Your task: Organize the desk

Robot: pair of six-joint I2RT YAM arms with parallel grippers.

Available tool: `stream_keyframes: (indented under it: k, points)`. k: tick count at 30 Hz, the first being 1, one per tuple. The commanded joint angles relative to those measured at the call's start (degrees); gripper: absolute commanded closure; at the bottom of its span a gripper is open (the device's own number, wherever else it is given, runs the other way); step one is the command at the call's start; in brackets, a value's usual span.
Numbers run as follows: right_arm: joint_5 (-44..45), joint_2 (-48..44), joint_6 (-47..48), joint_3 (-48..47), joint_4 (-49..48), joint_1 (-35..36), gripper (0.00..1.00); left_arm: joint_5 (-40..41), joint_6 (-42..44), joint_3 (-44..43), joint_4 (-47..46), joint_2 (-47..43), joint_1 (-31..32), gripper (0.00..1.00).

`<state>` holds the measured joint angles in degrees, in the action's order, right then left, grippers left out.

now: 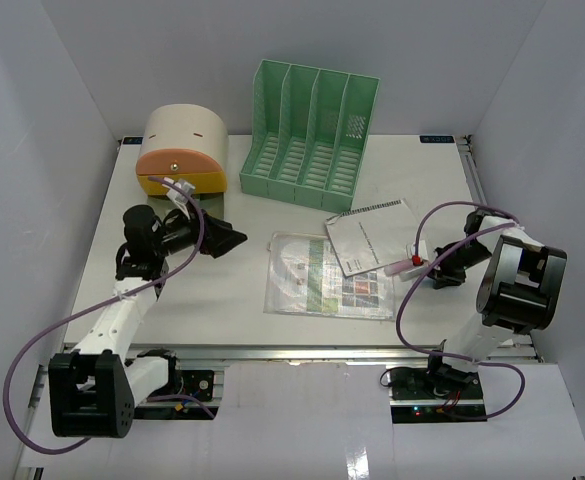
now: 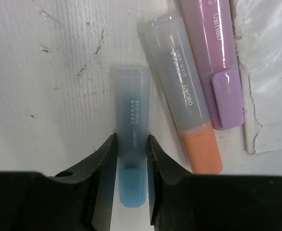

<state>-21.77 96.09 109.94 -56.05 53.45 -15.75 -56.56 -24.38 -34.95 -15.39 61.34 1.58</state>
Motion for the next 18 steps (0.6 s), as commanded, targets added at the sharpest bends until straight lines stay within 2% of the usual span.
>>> stream_keyframes:
  k: [1,5,7,8,10,14,18]
  points:
    - [-1.71,-0.96,-1.46,2.77,1.12,0.19,0.86,4.03,-15.88,3.85,-12.86,2.41,8.07,0.02]
    - [-7.45,-6.48,-4.13,1.66,5.72,0.45,0.92,19.83,-28.18,8.28,-23.53,3.30,18.72,0.02]
    - [-9.74,-8.23,-7.36,0.85,7.75,0.79,0.92,25.86,-31.56,8.21,-26.01,5.15,22.58,0.02]
    - [-13.04,-10.57,-9.58,-0.03,10.07,1.16,0.92,33.60,-33.99,7.60,-28.21,7.15,27.34,0.02]
    - [-16.20,-12.60,-13.30,-0.90,10.51,2.30,0.92,38.37,-37.14,6.03,-29.61,10.22,30.68,0.02]
    - [-22.99,-17.73,-36.81,-0.69,2.82,7.85,0.92,48.09,-42.91,-0.20,-29.53,20.50,37.31,0.02]
    - [-24.55,-22.45,-61.73,2.27,-12.13,14.81,0.92,53.67,-48.43,-6.41,-28.38,29.03,41.45,0.02]
